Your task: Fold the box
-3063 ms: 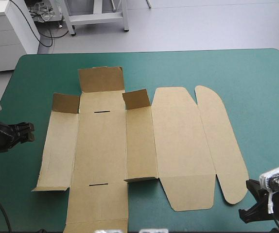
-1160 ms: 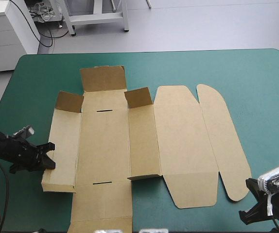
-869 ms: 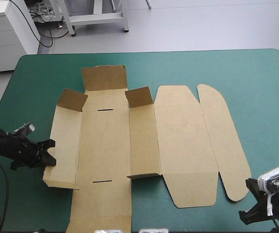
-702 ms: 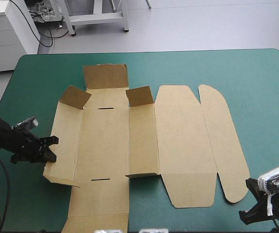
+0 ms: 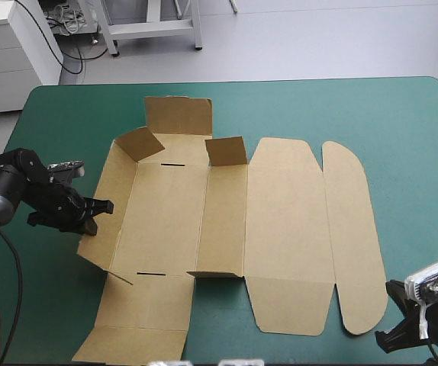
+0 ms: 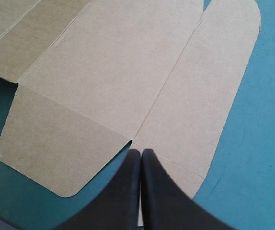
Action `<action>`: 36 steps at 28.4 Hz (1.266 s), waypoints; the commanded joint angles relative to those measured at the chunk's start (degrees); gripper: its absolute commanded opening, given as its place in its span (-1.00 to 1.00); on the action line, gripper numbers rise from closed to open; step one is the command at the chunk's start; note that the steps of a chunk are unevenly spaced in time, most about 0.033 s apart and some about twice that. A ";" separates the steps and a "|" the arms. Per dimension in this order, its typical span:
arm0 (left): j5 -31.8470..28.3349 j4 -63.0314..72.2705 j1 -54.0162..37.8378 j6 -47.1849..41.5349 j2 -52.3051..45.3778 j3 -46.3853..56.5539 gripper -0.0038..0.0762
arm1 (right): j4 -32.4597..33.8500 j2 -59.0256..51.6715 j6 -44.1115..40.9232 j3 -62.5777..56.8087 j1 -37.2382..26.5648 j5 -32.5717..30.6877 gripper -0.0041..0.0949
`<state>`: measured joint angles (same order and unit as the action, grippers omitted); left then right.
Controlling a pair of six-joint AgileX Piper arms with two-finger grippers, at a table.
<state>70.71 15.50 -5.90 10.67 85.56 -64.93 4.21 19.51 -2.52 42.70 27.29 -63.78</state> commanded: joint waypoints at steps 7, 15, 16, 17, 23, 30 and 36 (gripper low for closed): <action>2.70 1.70 0.36 0.81 -1.70 -1.72 -0.88 | 0.43 0.62 0.37 1.36 -0.13 3.66 -0.96; 2.70 3.39 0.36 2.18 -1.70 -1.72 0.29 | 0.43 0.62 0.60 1.36 -0.13 3.53 -0.96; 2.70 3.39 0.36 2.18 -1.70 -1.72 0.45 | 0.43 0.62 0.60 1.36 -0.13 3.53 -0.96; 2.70 3.39 0.36 2.18 -1.70 -2.06 0.60 | 0.43 0.62 0.60 1.36 -0.13 3.53 -0.96; 2.56 3.49 0.36 1.99 -1.70 -8.22 0.82 | 0.43 0.62 0.60 1.36 -0.13 3.53 -0.96; 2.44 5.69 0.24 0.20 -1.70 -20.26 0.82 | 0.43 0.62 0.60 1.36 -0.13 2.84 -0.96; 2.44 11.41 0.24 0.20 -2.64 -23.31 0.82 | 0.43 0.62 0.60 1.36 -0.13 2.84 -0.96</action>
<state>70.75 23.11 -5.83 11.52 85.76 -86.14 4.21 19.47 -2.41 42.70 27.29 -63.95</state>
